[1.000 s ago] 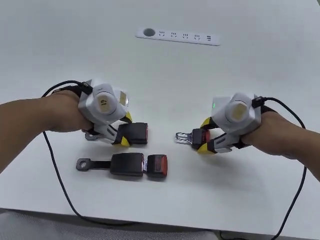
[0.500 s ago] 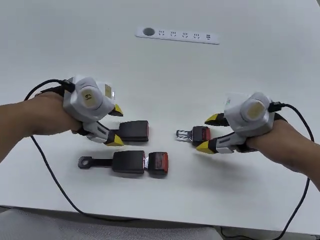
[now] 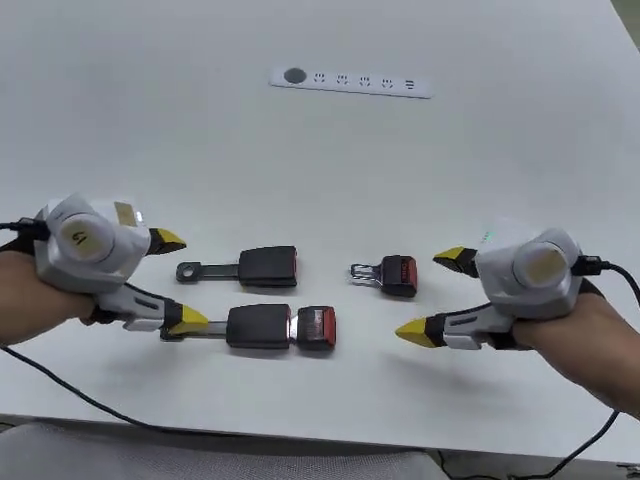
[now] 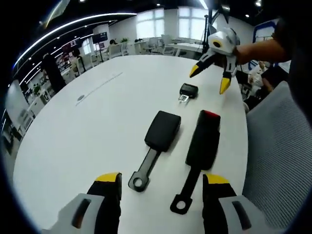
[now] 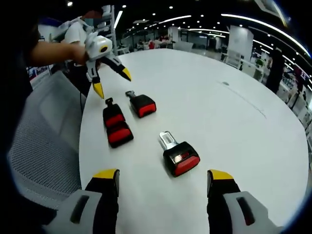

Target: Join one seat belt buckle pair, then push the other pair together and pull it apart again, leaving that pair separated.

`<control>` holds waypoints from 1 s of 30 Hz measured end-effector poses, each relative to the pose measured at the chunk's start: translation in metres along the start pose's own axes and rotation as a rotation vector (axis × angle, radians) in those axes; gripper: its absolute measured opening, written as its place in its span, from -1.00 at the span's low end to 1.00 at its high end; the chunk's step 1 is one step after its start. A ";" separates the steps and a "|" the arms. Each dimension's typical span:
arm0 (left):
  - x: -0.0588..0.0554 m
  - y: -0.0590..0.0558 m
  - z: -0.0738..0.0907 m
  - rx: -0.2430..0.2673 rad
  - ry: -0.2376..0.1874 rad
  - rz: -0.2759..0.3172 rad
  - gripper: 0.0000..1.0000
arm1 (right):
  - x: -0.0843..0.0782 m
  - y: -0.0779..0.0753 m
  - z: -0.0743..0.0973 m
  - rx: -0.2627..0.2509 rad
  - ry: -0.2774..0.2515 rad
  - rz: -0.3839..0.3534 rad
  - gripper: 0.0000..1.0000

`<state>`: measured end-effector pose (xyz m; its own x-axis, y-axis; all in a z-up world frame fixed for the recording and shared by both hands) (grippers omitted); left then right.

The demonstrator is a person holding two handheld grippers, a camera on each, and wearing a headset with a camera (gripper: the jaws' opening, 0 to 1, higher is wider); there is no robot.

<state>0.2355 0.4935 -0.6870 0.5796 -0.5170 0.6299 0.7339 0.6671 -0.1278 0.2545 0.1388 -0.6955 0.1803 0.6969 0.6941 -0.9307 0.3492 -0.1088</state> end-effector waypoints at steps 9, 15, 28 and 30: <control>-0.019 -0.010 0.022 0.042 -0.067 0.096 0.68 | 0.005 0.020 0.023 -0.050 -0.040 -0.039 0.62; -0.030 -0.007 0.033 0.098 -0.095 0.105 0.99 | 0.005 0.033 0.027 -0.072 -0.057 -0.044 0.83; -0.051 -0.015 0.046 0.107 -0.116 0.132 1.00 | -0.003 0.049 0.030 -0.087 -0.068 -0.052 0.99; -0.051 -0.017 0.049 0.112 -0.124 0.135 1.00 | -0.003 0.050 0.032 -0.093 -0.070 -0.055 0.99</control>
Point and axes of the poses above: the centre of the closed fingertips' face, and the gripper's own axes: z roughly backward along the fingers, y roughly to its left, x roughly out of its top, the point moved 7 cm from there along z, roughly backward along the fingers, and after that the axes turned 12 degrees about z, right-handed, at the moved point
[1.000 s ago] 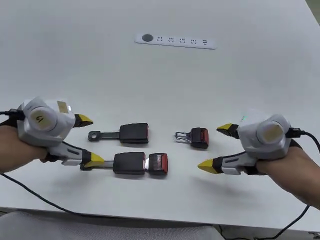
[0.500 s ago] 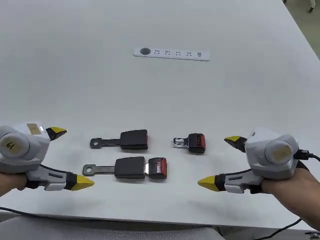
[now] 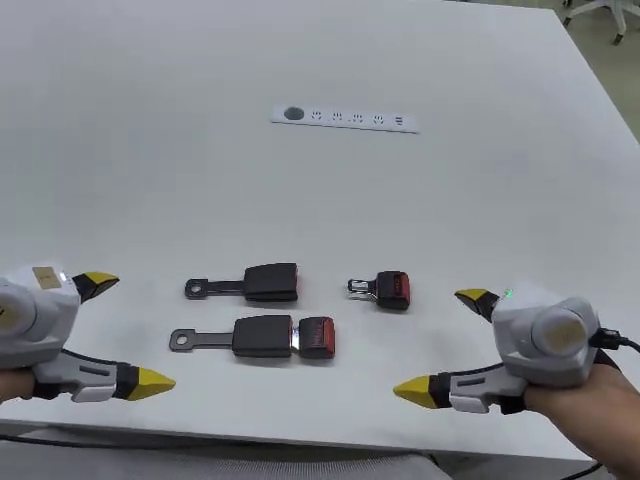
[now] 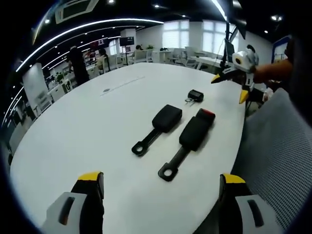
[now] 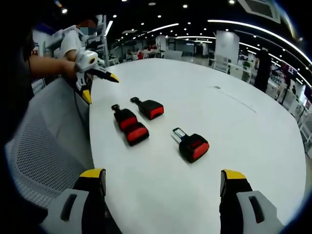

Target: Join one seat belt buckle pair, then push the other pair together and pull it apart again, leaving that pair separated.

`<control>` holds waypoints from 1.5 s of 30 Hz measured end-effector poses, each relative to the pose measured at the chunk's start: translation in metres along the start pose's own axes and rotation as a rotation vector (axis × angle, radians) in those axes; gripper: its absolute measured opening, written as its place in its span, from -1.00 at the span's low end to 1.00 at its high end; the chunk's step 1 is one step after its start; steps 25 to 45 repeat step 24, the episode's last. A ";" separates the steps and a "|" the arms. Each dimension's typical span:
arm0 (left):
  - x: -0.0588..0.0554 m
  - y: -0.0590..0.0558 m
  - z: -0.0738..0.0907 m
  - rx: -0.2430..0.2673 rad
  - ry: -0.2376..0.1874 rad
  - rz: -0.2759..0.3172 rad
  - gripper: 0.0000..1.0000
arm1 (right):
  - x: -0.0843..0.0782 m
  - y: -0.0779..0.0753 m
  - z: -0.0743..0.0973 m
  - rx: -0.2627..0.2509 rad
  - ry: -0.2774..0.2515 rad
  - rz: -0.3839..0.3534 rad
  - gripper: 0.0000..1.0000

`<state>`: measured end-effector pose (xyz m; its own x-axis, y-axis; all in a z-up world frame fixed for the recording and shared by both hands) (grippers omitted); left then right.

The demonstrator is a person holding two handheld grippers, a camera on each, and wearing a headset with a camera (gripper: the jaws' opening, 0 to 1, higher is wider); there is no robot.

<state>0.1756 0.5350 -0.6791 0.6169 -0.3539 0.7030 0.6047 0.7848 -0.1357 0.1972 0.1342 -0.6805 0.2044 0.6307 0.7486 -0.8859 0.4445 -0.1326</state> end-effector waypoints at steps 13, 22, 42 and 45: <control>0.001 -0.008 0.018 0.006 -0.041 0.044 1.00 | -0.001 0.000 0.008 -0.028 -0.010 0.011 0.98; -0.002 -0.002 0.023 0.041 -0.089 0.094 0.99 | -0.001 0.004 0.012 -0.037 -0.028 0.025 0.99; -0.002 0.000 0.022 0.057 -0.088 0.057 0.99 | -0.002 0.003 0.012 -0.040 -0.027 0.022 0.99; -0.002 0.000 0.022 0.057 -0.088 0.057 0.99 | -0.002 0.003 0.012 -0.040 -0.027 0.022 0.99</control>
Point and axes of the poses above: the centre of the closed fingertips' face, and the gripper's own axes: z roughly backward along the fingers, y roughly to its left, x roughly out of its top, the point moved 7 cm from there along z, roughly backward along the fingers, and after that the axes turned 12 degrees about z, right-handed, at the moved point
